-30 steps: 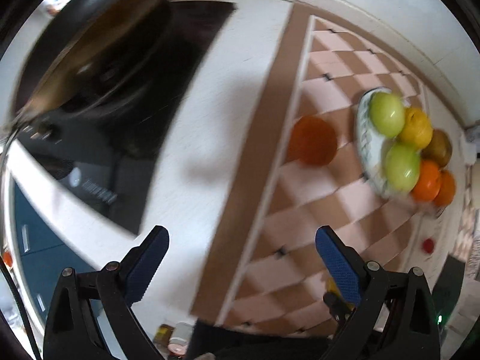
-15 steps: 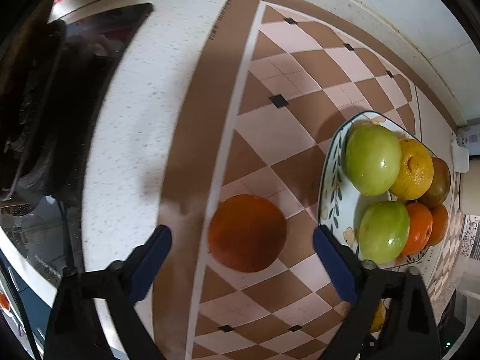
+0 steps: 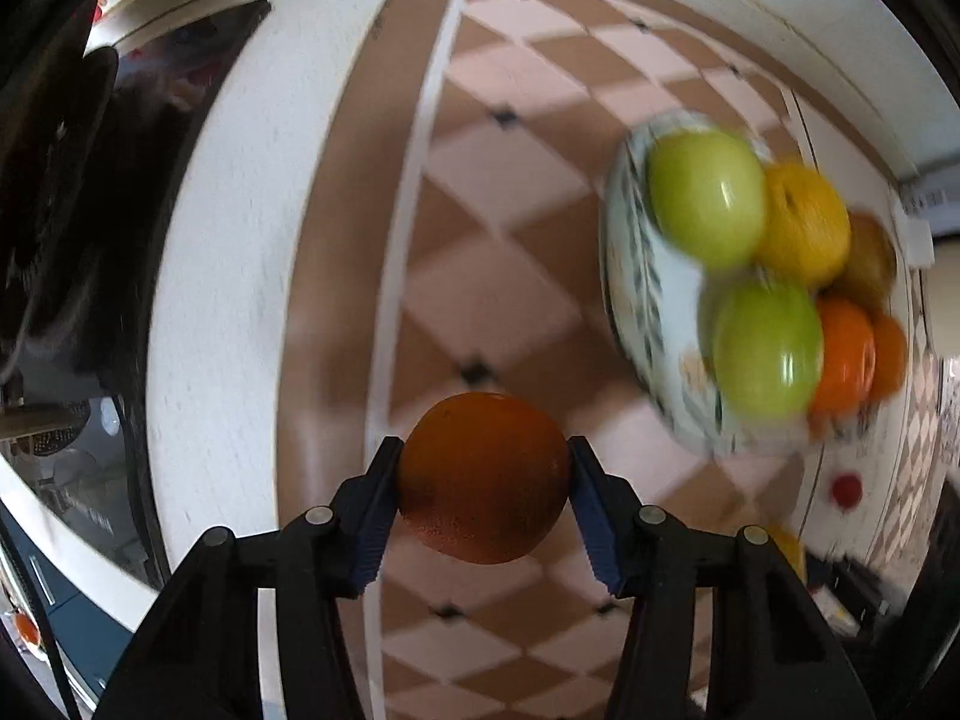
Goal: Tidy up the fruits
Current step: 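Close left tool on the dark red fruit while right tool holds the lemon, then lower the lemon onto the plate and open right tool while left tool releases the red fruit there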
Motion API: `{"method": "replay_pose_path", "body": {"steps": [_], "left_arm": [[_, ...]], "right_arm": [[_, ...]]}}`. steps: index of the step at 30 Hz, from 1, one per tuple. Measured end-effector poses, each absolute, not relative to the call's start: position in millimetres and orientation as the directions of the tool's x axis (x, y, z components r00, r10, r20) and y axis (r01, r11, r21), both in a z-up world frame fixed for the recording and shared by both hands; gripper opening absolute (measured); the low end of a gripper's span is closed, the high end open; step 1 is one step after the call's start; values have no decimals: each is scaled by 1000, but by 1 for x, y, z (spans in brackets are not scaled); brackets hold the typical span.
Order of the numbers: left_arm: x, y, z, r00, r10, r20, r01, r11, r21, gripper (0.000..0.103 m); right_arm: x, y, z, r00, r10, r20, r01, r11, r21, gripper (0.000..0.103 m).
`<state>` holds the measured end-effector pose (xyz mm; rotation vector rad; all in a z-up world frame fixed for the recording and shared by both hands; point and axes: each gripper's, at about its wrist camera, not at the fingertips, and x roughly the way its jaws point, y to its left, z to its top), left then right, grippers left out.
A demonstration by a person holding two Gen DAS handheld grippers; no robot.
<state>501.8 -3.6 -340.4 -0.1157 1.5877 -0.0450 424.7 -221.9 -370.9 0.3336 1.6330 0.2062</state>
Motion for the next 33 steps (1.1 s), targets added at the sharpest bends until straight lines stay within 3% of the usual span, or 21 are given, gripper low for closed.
{"method": "replay_pose_path", "body": {"steps": [11,16,21,33], "left_arm": [[457,-8,-329,-2,-186,-983,-125,975,-184,51],[481,-7,-297,59,-274,-960,-170,945,-280,51],[518,-6,-286,95,-317,-944,-209,920,-330,51],[558,-17,-319,25,-301,-953,-247,922,-297,52]], "right_arm": [[421,-217,-349,-17,304,-952,34,952,304,62],[433,-251,-315,81,357,-930,116,924,365,62],[468,-305,-292,175,322,-930,202,913,354,62],[570,-353,-301,210,204,-956,227,941,251,62]]}}
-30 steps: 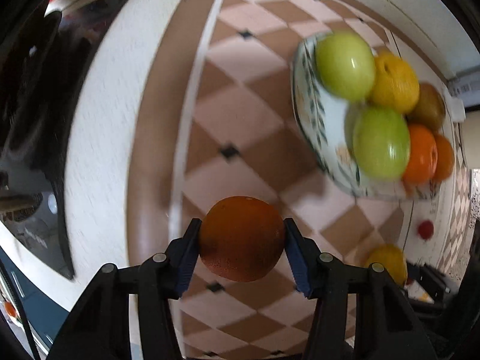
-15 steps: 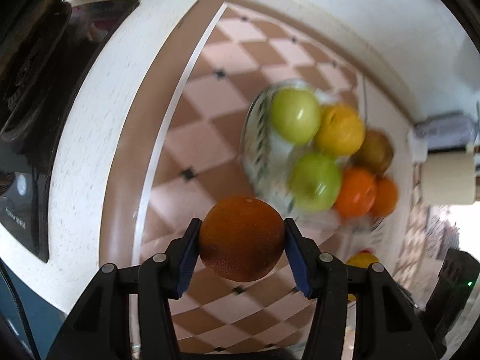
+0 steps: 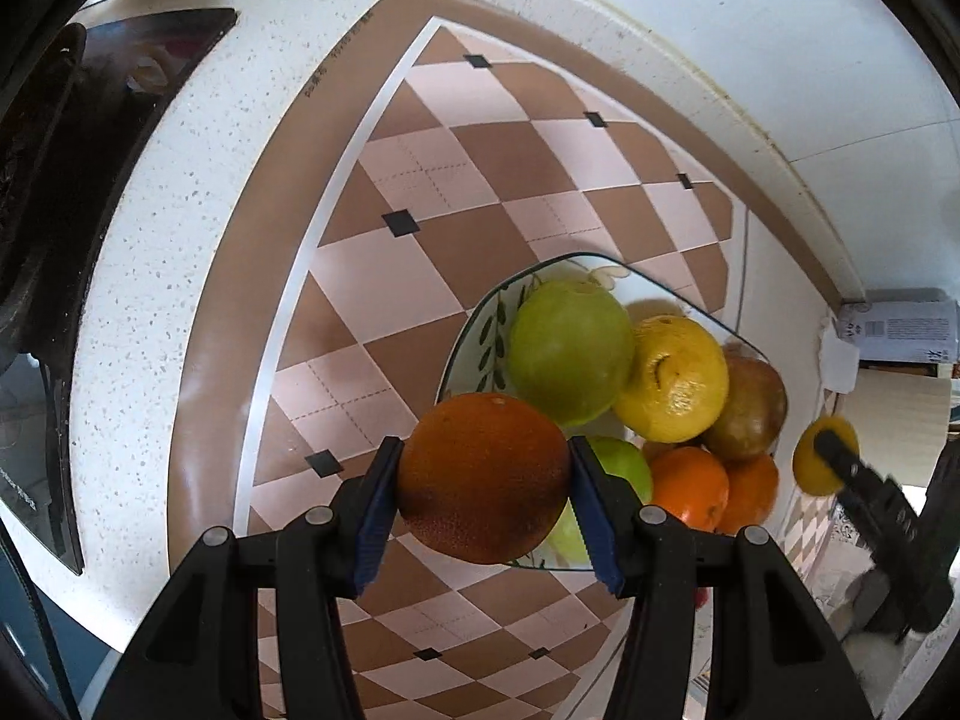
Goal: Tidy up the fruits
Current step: 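Lower the lemon onto the plate and open right tool while left tool releases the red fruit there, then lift both tools away from the plate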
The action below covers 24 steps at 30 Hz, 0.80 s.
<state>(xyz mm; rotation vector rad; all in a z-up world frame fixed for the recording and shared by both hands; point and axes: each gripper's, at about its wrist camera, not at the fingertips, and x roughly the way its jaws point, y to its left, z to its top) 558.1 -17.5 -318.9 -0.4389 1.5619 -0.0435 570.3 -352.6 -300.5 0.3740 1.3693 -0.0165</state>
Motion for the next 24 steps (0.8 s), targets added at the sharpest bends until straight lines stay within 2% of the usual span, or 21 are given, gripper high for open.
{"method": "replay_pose_path", "body": {"steps": [9,10,11,13,15,17,19,24], "left_arm": [[557,-32,-327,-29,-311,-950,-222,929,-298,53],[558,-33,-325,-25,-304,-952,-210,933,-292,56],[559,-36,-325,-21,-299,-954,-204,936,-288,58],[560,-37,-319,-8,-300,-954,-195,936,-292,78],[562,-38,-314,9,-293,-956,-184,939,-290,84],[563,-40,-307,29,-236,-971,-148,960,-238,84],[561,-44,-300,48,-189,-981,-108,975,-193,84],[547,-47,-285,94,-108,-990,-61,992,-114,84]], "right_arm": [[583,-346,-325,148,226,-963,218,942,254,63],[584,-347,-326,147,235,-961,224,938,264,69],[584,-348,-325,146,237,-961,227,937,266,80],[584,-348,-323,147,241,-959,224,936,270,85],[583,-347,-320,142,231,-963,215,942,258,85],[579,-345,-315,140,212,-967,201,950,237,87],[573,-340,-310,139,184,-973,187,960,208,94],[544,-326,-292,157,100,-983,138,983,122,94]]}}
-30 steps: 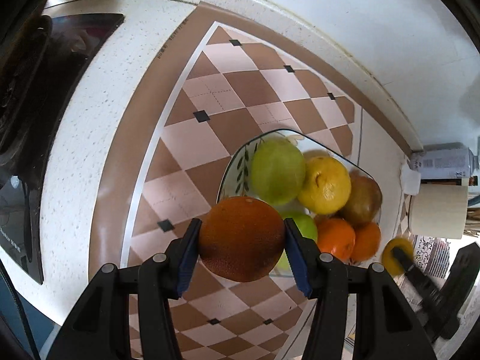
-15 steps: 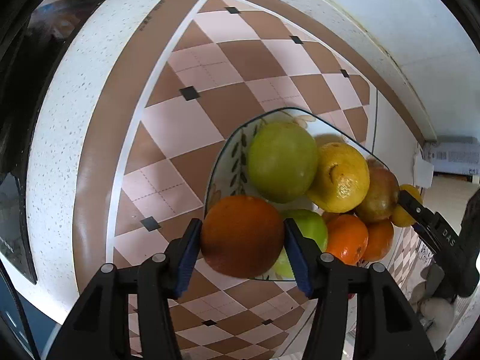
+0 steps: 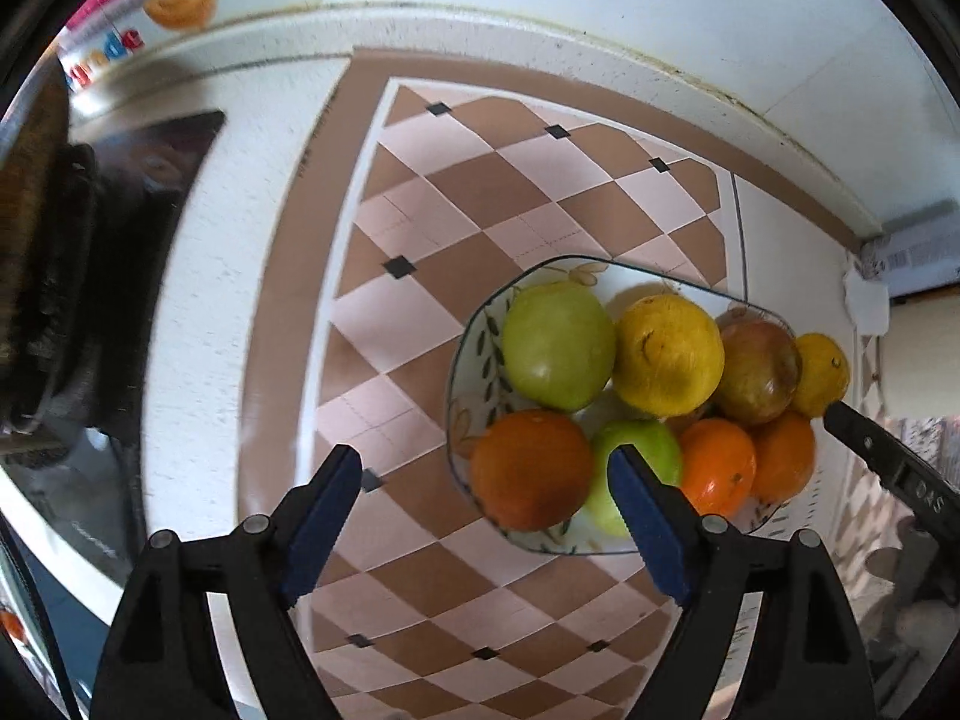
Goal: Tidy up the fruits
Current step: 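Lift both tools away from the plate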
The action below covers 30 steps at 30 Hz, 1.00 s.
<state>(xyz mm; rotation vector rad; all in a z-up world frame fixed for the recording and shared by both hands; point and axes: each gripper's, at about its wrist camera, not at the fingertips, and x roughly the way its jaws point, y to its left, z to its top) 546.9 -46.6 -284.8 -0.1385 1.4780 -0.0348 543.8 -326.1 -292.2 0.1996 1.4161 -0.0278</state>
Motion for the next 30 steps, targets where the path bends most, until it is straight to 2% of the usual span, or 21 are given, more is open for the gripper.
{"method": "replay_pose_path", "body": {"steps": [4,15,30], "left_arm": [[525,-55,-275,142,-44,-989,-2,999,-45,84],[463,-71,-236,252,-16,-968,52,999,-3,84],[403,-71,-166,381,-45,-923,70,997,-19,84]], "right_arm": [[512,-309,-280,173,50,-984,105,992,69,95],[450,-281,-224,267,11,-964,83,996,34,95],[383,-264,-142,384,36,-923,77,995,71,95]]}}
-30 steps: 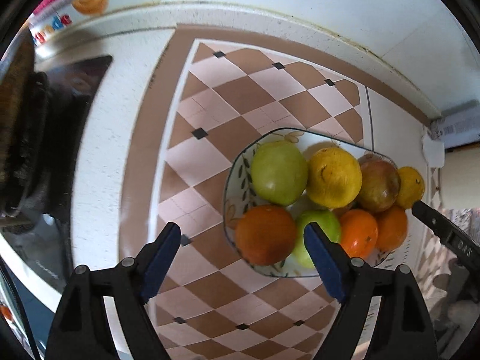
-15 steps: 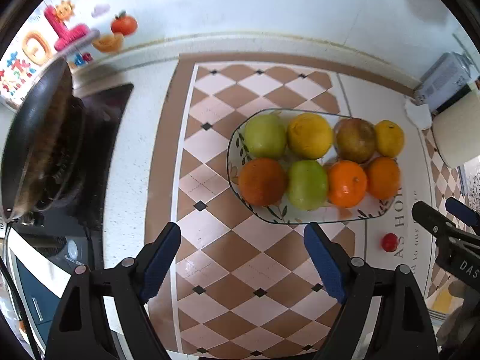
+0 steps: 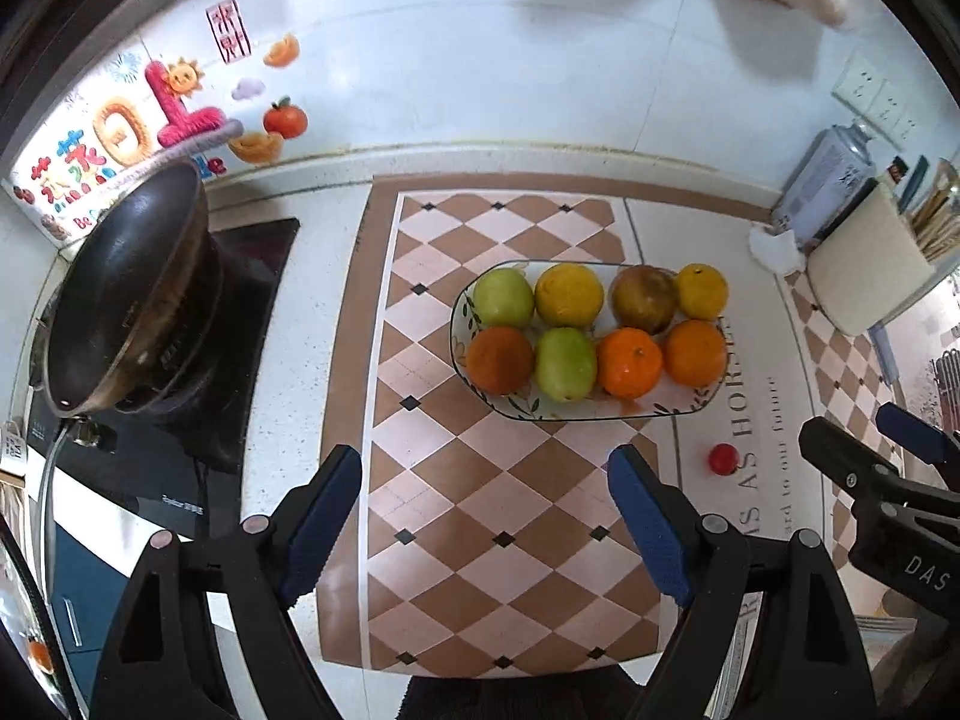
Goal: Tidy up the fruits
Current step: 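Lift both tools away from the plate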
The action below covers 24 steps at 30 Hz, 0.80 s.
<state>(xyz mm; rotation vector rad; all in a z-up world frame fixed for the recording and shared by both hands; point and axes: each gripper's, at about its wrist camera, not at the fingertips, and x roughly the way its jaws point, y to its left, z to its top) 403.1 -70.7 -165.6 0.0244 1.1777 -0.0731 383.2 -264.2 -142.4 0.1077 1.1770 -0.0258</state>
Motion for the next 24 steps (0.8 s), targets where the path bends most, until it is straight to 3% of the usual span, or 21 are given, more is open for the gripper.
{"method": "replay_pose_path", "body": {"steps": [12,24], "left_arm": [[357,-61,-109,467,-91,-880,108,993,-45,84],[327,-54,-101,486,-122,-866,134,989,-64,84]], "right_arm": [[326,-253,-81,473,25,-881,89,993,76,95],[291,-241,-60,525,0,-851,129,988,80,95]]}}
